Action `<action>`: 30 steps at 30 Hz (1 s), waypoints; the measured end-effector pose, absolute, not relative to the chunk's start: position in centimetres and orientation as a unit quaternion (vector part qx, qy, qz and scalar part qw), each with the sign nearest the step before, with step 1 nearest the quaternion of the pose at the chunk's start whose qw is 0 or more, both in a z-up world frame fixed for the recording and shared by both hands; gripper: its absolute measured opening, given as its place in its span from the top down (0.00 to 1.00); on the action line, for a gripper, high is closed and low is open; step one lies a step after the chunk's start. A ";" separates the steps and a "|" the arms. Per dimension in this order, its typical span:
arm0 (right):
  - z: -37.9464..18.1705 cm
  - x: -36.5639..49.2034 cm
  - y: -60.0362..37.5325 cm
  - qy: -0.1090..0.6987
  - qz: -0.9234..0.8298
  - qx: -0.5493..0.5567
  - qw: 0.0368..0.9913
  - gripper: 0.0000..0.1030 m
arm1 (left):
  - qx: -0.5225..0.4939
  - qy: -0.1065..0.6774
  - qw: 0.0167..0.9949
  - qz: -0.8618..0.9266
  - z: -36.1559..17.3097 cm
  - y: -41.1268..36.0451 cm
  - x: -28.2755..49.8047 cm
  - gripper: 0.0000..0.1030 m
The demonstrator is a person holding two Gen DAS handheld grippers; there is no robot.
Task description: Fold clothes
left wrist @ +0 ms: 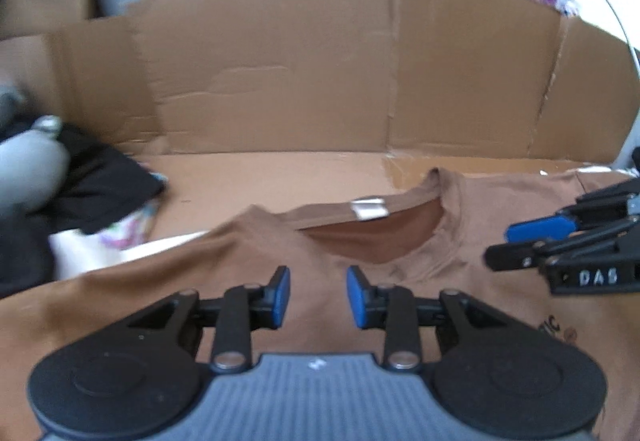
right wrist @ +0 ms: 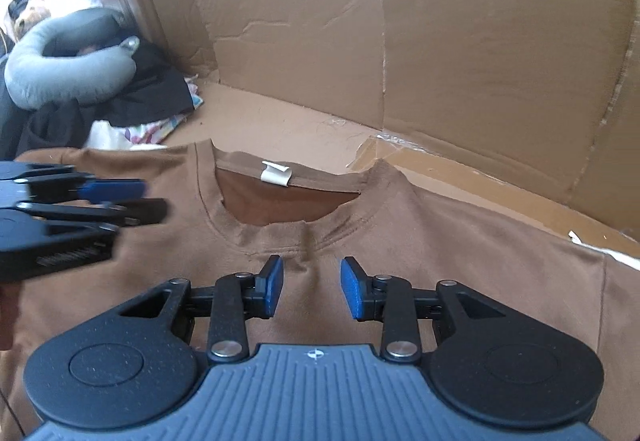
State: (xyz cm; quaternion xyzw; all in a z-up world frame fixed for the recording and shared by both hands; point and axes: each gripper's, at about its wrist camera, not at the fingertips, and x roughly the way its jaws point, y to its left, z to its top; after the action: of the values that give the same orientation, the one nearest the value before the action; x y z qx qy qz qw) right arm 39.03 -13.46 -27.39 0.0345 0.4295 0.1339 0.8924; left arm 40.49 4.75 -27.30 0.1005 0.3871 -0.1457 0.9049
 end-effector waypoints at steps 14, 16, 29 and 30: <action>-20.9 34.8 -6.5 0.389 0.183 0.025 0.902 0.62 | 0.134 0.378 0.916 -0.031 -17.8 19.0 35.4 0.66; -20.1 34.1 -4.7 0.385 0.193 0.025 0.902 0.61 | 0.138 0.379 0.915 -0.022 -16.6 21.3 34.9 0.66; -19.6 28.2 6.7 0.376 0.224 0.066 0.897 0.55 | 0.147 0.401 0.904 -0.019 -16.3 33.1 35.8 0.58; -19.9 27.7 7.6 0.376 0.228 0.065 0.896 0.55 | 0.145 0.403 0.903 -0.023 -16.9 33.6 36.0 0.58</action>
State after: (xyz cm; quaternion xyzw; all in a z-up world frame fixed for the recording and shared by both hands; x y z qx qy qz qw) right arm 27.74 7.65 -19.87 0.0650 0.3756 0.2279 0.8960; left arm 36.00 33.60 -16.91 0.1452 0.4033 -0.0232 0.9032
